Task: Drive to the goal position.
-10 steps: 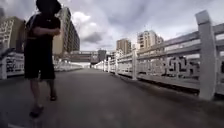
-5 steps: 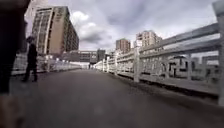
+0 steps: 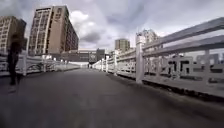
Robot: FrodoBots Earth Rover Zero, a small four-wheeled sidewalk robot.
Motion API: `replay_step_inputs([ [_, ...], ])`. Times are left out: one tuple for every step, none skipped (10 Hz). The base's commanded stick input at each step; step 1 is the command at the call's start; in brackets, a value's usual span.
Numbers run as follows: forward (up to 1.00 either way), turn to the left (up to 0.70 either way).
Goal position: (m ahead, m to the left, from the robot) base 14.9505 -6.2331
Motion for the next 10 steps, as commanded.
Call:
replay_step_inputs([
  [0.70, 0.00],
  [0.70, 0.00],
  [0.70, 0.00],
  [0.70, 0.00],
  [0.70, 0.11],
  [0.70, 0.14],
  [0.70, 0.14],
  [0.70, 0.13],
  [0.70, 0.02],
  [0.70, 0.00],
])
